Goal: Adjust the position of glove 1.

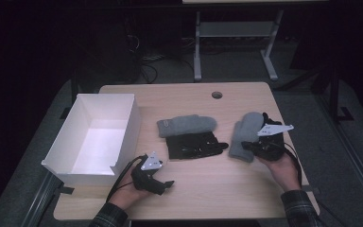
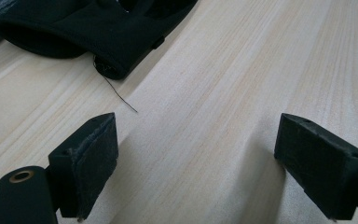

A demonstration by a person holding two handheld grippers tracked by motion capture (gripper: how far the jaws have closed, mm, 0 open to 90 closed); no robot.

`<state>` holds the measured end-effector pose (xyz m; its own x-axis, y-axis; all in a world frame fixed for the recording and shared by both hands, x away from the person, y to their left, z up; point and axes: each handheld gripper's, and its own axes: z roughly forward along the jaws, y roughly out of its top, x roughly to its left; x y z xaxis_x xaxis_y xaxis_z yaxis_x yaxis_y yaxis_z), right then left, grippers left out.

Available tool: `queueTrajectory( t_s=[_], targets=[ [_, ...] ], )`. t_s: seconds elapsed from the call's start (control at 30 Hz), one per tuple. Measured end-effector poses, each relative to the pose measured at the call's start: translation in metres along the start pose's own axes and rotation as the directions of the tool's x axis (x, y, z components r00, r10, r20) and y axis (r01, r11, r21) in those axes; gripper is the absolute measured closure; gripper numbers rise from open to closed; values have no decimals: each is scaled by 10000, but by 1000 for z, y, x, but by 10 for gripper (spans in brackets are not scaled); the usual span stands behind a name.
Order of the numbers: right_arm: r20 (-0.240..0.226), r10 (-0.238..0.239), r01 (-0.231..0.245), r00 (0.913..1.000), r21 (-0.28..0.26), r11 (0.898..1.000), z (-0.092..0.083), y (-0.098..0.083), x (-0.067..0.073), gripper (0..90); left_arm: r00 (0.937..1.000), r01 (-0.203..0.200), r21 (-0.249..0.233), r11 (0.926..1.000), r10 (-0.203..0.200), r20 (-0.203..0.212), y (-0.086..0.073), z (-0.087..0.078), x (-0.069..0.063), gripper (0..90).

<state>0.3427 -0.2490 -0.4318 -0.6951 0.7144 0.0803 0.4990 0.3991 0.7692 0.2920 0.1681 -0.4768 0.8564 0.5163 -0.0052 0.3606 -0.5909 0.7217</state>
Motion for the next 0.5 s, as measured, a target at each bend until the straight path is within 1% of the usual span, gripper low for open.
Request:
queueTrajectory(
  t_s=[0.03, 0.07, 0.2, 0.27, 0.3, 0.37, 0.5],
  targets=[
    [0, 0, 0, 10000, 0, 10000, 0, 0, 0, 900, 10000, 0, 0, 10000, 0, 0, 0, 0, 0, 128],
    [63, -28, 27, 10000, 193, 9998, 6, 2, -1, 900, 10000, -9, -9, 10000, 9, -1, 0, 0, 0, 128],
    [131, -133, 126, 9998, 471, 9988, 14, 0, -4, 900, 10000, -17, -15, 10000, 17, -3, 0, 0, 0, 128],
    [144, -78, 66, 9999, 791, 9968, 17, -3, -4, 900, 10000, -18, -16, 10000, 18, -4, 0, 0, 0, 128],
    [144, -78, 66, 9999, 791, 9968, 17, -3, -4, 900, 10000, -11, -16, 10000, 11, -4, 0, 0, 0, 128],
    [36, -58, 54, 10000, 1111, 9938, 20, -5, -5, 900, 10000, 45, -18, 10000, -45, -51, -1, 0, 0, 128],
    [-125, -92, 107, 9999, 1191, 9928, 21, -7, 0, 900, 9999, 91, -55, 9999, -91, -71, -1, 0, -1, 128]
  ],
)
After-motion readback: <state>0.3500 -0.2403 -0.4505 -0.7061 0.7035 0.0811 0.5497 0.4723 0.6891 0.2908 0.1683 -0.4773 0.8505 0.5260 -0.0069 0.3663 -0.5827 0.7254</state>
